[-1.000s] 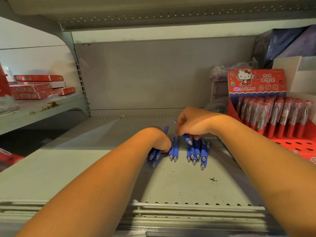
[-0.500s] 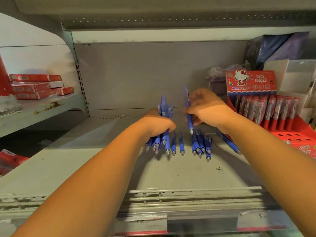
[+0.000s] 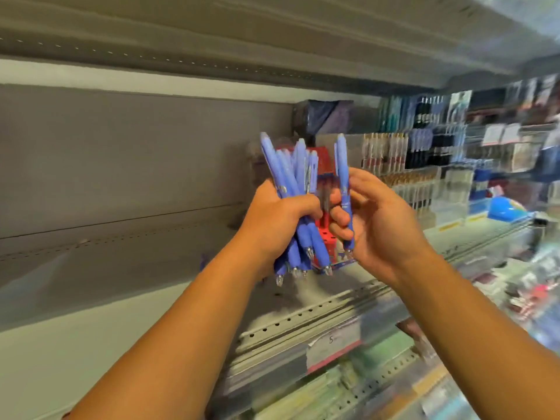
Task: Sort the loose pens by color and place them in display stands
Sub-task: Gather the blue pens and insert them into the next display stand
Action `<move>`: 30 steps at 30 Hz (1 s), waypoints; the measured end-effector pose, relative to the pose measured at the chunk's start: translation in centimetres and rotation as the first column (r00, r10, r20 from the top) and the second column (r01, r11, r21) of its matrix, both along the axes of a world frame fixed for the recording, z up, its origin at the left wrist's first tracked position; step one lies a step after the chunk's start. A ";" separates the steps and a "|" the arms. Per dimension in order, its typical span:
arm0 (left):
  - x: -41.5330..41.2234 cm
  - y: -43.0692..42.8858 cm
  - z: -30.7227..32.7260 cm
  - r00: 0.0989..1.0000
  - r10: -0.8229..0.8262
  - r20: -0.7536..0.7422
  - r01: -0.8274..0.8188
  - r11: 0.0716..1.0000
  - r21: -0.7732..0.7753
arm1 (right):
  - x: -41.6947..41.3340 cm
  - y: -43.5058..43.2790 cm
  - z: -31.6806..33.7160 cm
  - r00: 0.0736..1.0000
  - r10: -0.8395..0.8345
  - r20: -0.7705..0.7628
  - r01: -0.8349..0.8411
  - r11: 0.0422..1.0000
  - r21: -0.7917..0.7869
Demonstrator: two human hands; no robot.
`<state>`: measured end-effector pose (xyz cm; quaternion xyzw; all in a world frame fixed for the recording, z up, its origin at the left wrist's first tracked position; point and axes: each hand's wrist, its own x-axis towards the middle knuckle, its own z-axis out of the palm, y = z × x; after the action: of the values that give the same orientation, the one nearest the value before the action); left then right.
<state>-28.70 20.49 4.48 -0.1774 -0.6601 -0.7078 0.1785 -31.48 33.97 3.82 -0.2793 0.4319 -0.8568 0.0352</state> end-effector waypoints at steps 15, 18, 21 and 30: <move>-7.7 22.7 -3.1 0.997 -0.076 -0.006 0.076 0.996 0.039 | -4.4 24.0 -2.1 0.989 -0.144 0.020 0.145 0.988 -0.055; -9.9 26.5 -2.7 0.999 -0.038 -0.031 0.039 0.998 0.041 | -6.9 28.2 -1.8 0.993 -0.114 0.016 0.115 0.993 -0.038; -12.0 28.9 -2.4 0.999 -0.001 -0.048 0.004 0.998 0.062 | -9.6 31.4 -1.7 0.998 -0.062 0.032 0.063 0.997 -0.034; -18.2 31.5 -2.9 0.989 0.145 -0.034 -0.144 0.989 0.024 | -19.3 34.8 -1.9 0.999 0.011 0.030 -0.011 1.000 -0.010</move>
<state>-46.87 52.00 1.58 -0.1398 -0.6603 -0.6968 0.2429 -50.76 68.77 1.87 -0.2689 0.4254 -0.8630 0.0451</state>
